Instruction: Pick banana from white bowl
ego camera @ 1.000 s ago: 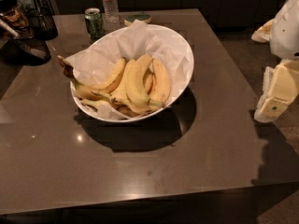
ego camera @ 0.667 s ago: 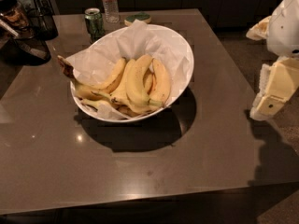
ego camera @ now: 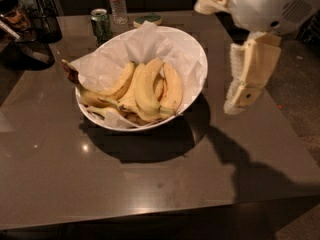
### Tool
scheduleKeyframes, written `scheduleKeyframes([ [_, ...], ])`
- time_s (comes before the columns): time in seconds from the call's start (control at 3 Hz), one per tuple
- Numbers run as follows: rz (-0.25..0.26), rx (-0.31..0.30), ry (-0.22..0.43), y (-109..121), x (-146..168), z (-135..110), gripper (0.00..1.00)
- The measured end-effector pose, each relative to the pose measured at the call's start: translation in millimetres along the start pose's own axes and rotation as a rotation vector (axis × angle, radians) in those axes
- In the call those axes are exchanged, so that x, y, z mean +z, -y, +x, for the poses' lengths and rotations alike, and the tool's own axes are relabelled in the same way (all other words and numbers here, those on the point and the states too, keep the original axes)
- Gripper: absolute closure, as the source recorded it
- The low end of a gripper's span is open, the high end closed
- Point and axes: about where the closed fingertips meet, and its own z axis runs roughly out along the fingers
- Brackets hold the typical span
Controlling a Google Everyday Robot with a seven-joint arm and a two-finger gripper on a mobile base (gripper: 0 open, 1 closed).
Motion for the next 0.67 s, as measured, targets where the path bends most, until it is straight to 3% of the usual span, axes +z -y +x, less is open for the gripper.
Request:
scheduleKeyframes([
  [0.33,-0.016,-0.177,0.066,-9,-8,-56,0.00],
  [0.67,-0.059,-0.285,0.091,-16,-1,-90,0.00],
])
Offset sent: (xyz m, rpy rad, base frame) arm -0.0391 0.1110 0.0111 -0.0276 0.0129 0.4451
